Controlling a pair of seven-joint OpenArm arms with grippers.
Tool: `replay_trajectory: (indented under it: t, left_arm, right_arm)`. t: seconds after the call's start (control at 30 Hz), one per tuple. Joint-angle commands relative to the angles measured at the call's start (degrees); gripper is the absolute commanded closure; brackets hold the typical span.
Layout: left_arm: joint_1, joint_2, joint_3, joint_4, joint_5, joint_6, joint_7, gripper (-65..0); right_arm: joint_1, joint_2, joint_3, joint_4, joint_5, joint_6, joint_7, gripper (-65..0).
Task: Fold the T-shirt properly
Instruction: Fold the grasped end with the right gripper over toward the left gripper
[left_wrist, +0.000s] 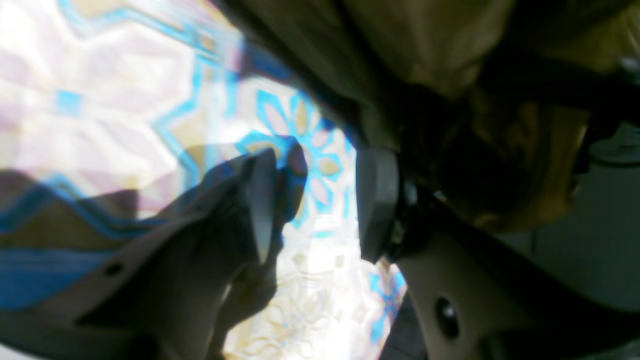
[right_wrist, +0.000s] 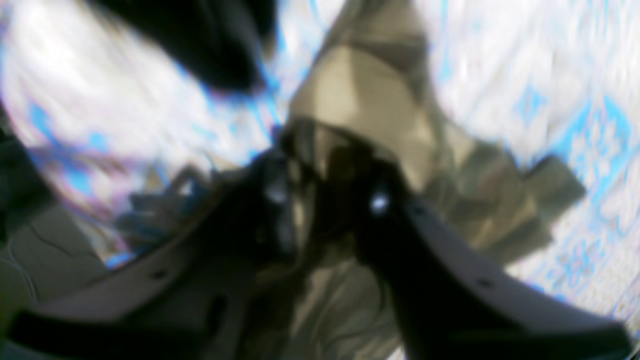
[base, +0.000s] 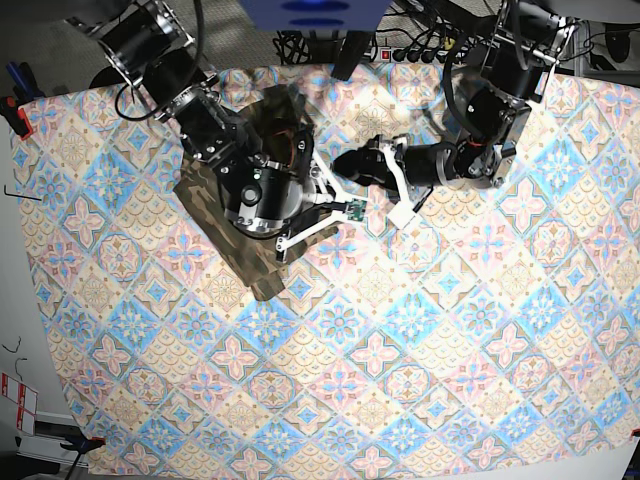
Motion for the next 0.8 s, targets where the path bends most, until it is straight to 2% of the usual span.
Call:
replay_trajectory:
  t: [0.0, 0.1, 0.2, 0.5, 0.77]
  left_arm:
    - [-0.27, -0.35, -0.17, 1.86, -1.00, -0.76, -0.72, -25.3]
    - [1.84, -0.79, -0.17, 5.55, -0.91, -0.76, -0.81, -25.3]
    - [3.16, -1.93, -0.17, 9.95, -0.91, -0.76, -0.55, -25.3]
    - [7.47, -3.86, -0.17, 21.29, -1.00, -0.76, -0.37, -25.3]
    - [11.78, -8.08, -0.17, 31.84, -0.91, -0.76, -0.37, -25.3]
  right_arm:
    - [1.18, -0.46, -0.02, 1.18, -0.29, 0.12, 0.18, -12.6]
    - [1.62, -2.57, -0.28, 1.18, -0.29, 0.12, 0.18, -7.8]
    - [2.41, -3.97, 0.24, 1.18, -0.38, 0.12, 0.18, -8.1]
    - [2.68, -3.89, 1.47, 6.89, -0.20, 0.12, 0.18, -8.1]
    - [2.59, -3.89, 4.11, 10.06, -0.20, 0.12, 0.18, -7.8]
